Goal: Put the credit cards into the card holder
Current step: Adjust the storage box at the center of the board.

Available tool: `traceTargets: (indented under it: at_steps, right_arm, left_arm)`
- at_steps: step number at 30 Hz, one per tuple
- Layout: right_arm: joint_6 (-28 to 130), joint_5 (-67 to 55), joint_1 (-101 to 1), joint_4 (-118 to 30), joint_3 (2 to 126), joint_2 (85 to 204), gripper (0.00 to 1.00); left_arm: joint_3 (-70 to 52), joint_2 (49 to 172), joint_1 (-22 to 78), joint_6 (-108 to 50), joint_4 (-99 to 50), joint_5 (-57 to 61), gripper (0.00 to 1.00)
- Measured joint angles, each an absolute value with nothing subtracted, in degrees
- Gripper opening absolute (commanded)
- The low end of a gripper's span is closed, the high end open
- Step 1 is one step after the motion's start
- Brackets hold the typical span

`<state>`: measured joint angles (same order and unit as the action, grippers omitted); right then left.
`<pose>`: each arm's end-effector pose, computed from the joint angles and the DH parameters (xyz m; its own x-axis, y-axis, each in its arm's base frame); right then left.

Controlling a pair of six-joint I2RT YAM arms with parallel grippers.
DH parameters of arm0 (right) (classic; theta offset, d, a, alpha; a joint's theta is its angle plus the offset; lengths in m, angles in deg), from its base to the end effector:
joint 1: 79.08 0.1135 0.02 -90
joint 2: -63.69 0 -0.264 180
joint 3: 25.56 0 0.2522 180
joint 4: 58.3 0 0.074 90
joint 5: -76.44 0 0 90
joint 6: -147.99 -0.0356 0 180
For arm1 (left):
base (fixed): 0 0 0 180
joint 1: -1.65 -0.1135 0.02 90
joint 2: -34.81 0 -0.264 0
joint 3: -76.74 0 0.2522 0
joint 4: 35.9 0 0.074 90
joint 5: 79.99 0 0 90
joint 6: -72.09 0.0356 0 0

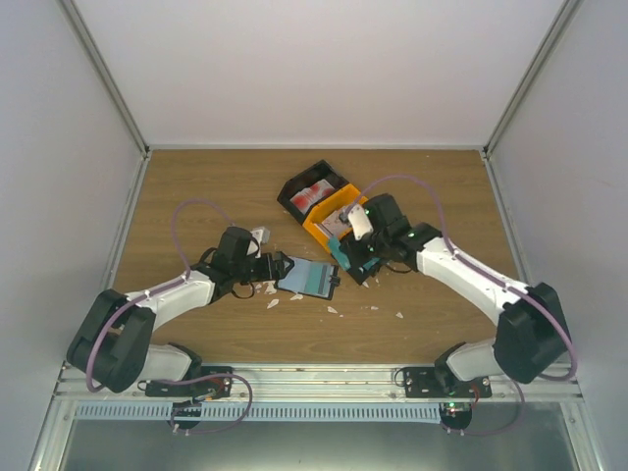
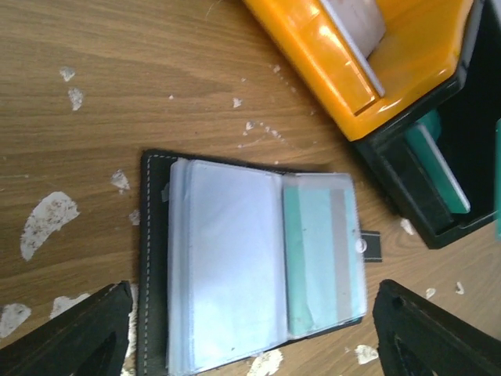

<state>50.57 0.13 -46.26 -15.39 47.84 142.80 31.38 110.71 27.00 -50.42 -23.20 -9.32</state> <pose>0.2415 0.1658 0.2662 -0.7103 -0.3088 -0.6326 -0.5711 0.7781 0.2615 0.2220 -0.1182 0.1677 -0.8563 -0.1555 -0.4925 0.1917 0.7897 -0.5828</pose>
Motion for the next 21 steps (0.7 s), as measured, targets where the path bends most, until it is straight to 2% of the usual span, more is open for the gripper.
traceTargets:
  at_steps: [7, 16, 21]
  right_arm:
    - [47.4, -0.2, -45.1, -15.7, 41.0, 149.1, 0.01]
    - [44.0, -9.1, -46.0, -14.7, 40.8, 151.2, 0.00]
    - [42.4, -13.7, -47.6, -14.0, 40.9, 151.2, 0.00]
  left_arm:
    - [31.4, 114.0, 27.0, -51.4, -21.8, -8.6, 0.66]
    - [30.4, 117.5, 26.4, -50.9, -19.5, -8.4, 0.62]
    - [29.9, 118.3, 26.3, -50.4, -19.4, -8.6, 0.52]
